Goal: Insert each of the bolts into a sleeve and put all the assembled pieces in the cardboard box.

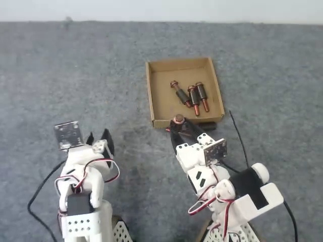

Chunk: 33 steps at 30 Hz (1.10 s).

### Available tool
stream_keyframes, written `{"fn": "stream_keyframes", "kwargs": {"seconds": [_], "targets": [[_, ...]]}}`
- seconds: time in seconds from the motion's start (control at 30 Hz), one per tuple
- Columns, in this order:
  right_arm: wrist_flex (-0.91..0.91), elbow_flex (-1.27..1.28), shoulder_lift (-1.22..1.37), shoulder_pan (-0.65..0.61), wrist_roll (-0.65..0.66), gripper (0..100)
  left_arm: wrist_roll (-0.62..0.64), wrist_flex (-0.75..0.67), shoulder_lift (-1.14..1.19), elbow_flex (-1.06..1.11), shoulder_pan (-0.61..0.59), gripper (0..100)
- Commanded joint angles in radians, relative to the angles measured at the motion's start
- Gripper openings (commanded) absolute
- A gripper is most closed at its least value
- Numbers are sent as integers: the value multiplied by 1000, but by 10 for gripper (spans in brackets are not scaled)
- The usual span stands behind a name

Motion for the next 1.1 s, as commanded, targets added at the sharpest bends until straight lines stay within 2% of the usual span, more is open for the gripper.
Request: {"fn": "stream_keyframes", "kwargs": {"seconds": [0.0,0.13,0.33,0.57,0.67,0.87,1.07], "targets": [[-53,20,-12,19,14,6,-51,17,-14,-12,-15,148],[-140,6,-12,84,72,6,-52,29,-14,-12,-20,141],[-154,-77,-12,147,92,6,-80,25,-14,-12,-20,9],[-140,-221,-10,223,198,6,-91,28,-14,-12,-21,11],[-31,-310,-10,246,236,6,-92,28,-14,-12,-21,11],[321,-566,-10,335,239,6,-92,26,-14,-12,-20,11],[587,-752,-10,354,239,6,-94,26,-14,-12,-20,11]]}}
